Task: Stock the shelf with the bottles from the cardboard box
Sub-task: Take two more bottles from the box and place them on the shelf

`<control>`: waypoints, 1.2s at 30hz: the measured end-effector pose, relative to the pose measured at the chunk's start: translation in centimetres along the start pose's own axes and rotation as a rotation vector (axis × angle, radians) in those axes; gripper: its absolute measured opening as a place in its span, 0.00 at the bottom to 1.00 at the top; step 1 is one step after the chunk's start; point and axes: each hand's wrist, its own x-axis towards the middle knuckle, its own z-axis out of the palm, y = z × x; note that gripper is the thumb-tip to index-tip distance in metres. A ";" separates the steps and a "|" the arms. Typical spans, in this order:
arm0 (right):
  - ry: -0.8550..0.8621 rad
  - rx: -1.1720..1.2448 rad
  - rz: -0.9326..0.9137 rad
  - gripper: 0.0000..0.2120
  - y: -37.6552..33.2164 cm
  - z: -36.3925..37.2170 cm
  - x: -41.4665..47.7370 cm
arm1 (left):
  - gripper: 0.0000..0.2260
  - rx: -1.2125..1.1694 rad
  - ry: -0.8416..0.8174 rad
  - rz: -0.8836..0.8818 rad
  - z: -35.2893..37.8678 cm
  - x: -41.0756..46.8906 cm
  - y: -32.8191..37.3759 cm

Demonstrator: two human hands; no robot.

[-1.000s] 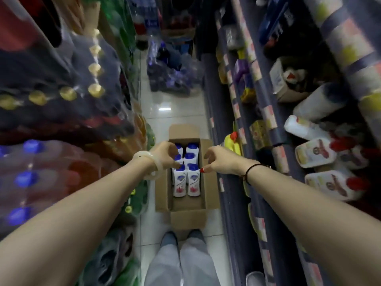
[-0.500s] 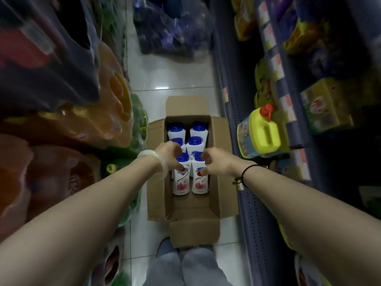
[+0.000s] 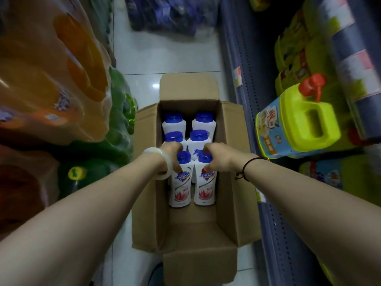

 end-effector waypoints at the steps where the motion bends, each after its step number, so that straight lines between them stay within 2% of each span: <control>1: 0.000 -0.014 0.001 0.27 0.1 0.1 0.5 | 0.33 0.005 -0.005 -0.006 0.1 0.4 0.0; 11: -0.030 0.012 0.124 0.21 0.1 0.5 3.5 | 0.27 -0.121 0.033 -0.125 0.5 2.9 -0.3; 18: 0.064 0.009 0.157 0.24 0.3 2.6 4.4 | 0.22 -0.066 0.021 -0.142 1.1 3.1 -0.7; 24: 0.063 0.103 0.116 0.19 0.6 3.1 4.6 | 0.21 -0.024 -0.019 -0.104 1.1 3.4 -0.9; 32: -0.041 0.129 0.172 0.22 0.5 2.8 4.4 | 0.24 0.057 -0.052 -0.099 1.4 3.2 -0.9; 36: -0.043 0.116 0.179 0.21 0.3 2.9 4.0 | 0.23 -0.008 -0.031 -0.102 1.8 3.0 -1.0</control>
